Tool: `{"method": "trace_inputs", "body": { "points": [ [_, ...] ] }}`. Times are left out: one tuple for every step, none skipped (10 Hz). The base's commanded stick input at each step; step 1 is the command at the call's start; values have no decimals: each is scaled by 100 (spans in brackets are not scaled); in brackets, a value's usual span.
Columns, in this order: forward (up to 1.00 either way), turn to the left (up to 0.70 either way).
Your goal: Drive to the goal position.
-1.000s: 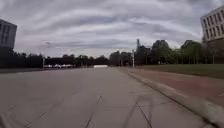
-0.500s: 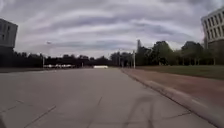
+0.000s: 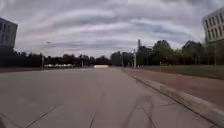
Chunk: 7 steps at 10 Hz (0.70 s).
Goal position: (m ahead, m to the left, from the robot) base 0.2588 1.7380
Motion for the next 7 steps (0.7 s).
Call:
{"method": "trace_inputs", "body": {
  "points": [
    [85, -32],
    [85, -34],
    [85, -34],
    [85, 0],
    [85, 0],
    [85, 0],
    [85, -1]
  ]
}}
